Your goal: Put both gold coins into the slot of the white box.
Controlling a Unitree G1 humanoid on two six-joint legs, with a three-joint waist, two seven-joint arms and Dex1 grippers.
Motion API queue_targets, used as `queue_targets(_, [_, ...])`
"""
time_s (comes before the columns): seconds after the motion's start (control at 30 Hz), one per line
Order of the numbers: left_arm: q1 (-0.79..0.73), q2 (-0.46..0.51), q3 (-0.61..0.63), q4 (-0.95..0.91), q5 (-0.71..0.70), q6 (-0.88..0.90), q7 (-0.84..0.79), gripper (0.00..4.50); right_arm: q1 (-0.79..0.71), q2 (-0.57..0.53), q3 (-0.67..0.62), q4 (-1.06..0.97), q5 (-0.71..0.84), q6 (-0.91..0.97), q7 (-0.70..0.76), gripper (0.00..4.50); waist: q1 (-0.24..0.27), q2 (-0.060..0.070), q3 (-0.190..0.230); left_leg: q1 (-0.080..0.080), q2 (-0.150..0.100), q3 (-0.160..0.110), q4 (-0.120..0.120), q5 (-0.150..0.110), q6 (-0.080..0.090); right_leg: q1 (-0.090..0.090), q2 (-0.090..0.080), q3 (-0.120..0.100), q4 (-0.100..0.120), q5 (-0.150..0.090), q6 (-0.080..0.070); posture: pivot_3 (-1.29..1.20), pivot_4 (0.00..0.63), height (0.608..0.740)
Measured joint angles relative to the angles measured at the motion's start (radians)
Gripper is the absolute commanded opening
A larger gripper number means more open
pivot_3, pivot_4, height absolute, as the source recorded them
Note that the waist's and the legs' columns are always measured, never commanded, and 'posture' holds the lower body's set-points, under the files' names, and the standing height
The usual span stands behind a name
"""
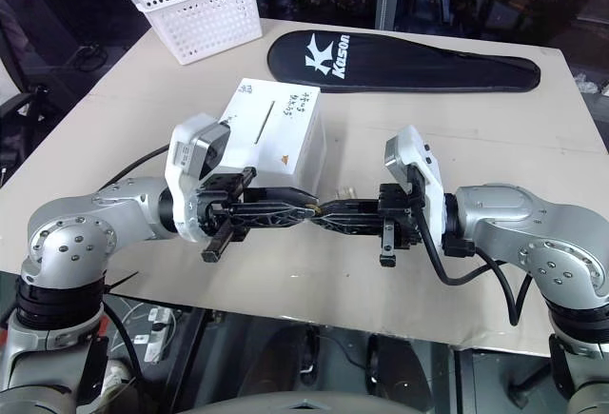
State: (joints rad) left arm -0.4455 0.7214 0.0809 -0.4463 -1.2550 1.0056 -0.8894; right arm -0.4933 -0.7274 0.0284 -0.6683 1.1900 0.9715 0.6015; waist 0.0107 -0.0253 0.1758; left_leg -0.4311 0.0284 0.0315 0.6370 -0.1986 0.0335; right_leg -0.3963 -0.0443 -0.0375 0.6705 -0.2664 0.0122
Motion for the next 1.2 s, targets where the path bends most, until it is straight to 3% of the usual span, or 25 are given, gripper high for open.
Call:
queue_targets(0.23, [0.068,0.028,0.026,-0.005,0.027,-0.032,-0.056,0.94,-0.002,-0.003,-0.001,0.001,0.006,0.0,0.0,0.0,0.003,0.0,0.0,0.0,0.0,0.0,0.0,0.0,0.0,0.0,0.0,0.0,0.0,0.001,-0.001,0.0,0.15,0.74])
queue_targets(1.2, [0.105,0.023,0.027,0.02,0.096,-0.092,-0.14,0.94,-0.016,0.028,0.036,0.002,-0.016,0.0,0.015,0.0,0.002,0.0,0.0,0.0,0.0,0.0,0.0,0.0,0.0,0.0,0.0,0.0,0.0,0.001,-0.001,0.0,0.15,0.74])
